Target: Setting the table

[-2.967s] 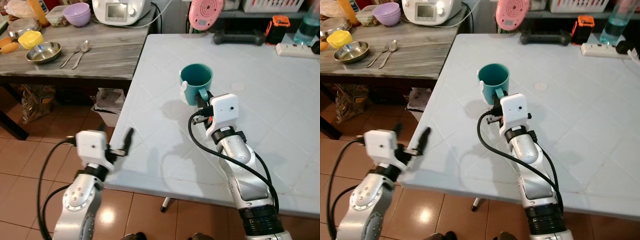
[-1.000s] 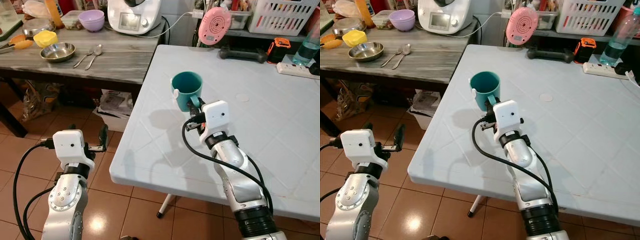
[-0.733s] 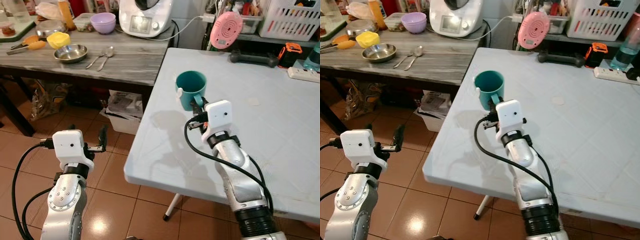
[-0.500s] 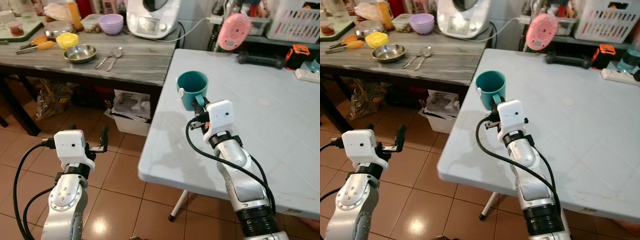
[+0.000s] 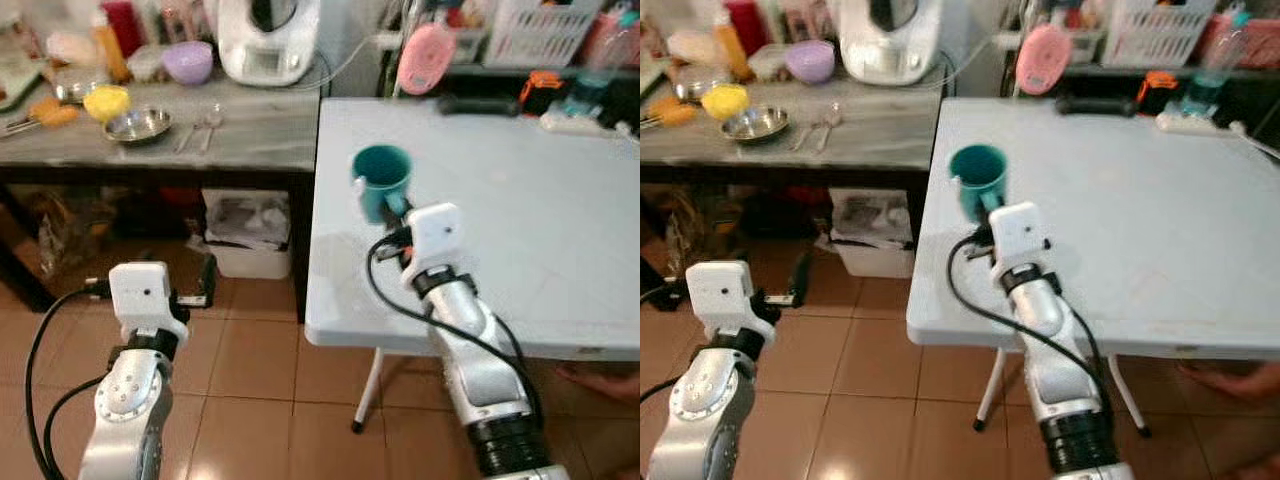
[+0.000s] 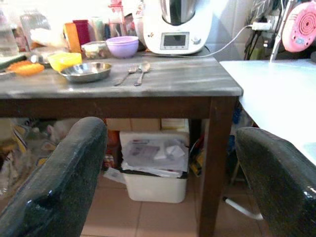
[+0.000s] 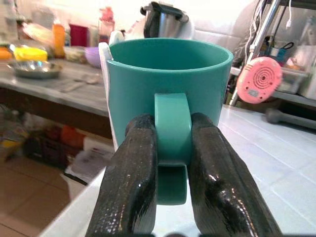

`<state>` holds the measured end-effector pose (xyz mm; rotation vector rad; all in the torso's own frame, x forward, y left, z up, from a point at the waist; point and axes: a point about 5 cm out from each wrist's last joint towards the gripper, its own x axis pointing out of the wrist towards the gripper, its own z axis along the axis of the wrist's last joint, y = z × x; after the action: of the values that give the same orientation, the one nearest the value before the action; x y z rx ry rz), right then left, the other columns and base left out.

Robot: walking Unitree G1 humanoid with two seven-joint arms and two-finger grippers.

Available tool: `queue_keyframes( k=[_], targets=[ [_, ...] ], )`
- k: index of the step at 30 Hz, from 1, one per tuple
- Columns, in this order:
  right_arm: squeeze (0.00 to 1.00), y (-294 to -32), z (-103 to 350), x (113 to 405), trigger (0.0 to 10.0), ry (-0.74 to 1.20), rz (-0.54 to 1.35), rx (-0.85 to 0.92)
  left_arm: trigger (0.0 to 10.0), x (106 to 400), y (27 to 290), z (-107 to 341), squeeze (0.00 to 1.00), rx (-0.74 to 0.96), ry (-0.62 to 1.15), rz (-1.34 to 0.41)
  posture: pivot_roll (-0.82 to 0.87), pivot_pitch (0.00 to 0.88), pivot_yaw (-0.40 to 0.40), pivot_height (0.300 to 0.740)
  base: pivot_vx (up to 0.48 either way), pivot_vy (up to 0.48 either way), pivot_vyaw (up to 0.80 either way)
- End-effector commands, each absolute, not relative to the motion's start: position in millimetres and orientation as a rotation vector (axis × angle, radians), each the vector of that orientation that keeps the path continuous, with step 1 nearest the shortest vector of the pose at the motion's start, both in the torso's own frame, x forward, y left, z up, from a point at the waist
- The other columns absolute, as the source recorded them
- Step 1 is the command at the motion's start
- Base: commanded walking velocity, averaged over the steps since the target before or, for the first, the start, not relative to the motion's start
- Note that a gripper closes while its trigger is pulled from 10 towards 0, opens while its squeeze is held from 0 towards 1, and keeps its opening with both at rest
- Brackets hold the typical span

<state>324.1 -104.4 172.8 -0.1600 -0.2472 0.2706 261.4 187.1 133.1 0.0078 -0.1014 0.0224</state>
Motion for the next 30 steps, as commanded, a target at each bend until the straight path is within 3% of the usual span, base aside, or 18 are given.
queue_keyframes(
  k=[1,30],
  targets=[
    [0.00,-109.5,178.1,325.1,10.0,-0.272,0.250,-0.171,10.0,261.8,184.5,134.4,0.00,0.009,-0.107,0.014,-0.09,0.093,0.062,0.740,0.000,0.401,0.00],
    [0.00,-111.8,176.5,327.0,10.0,-0.273,0.243,-0.181,10.0,263.1,177.8,133.6,0.00,0.005,-0.118,0.011,-0.09,0.079,0.053,0.740,0.000,0.467,0.00]
  ],
)
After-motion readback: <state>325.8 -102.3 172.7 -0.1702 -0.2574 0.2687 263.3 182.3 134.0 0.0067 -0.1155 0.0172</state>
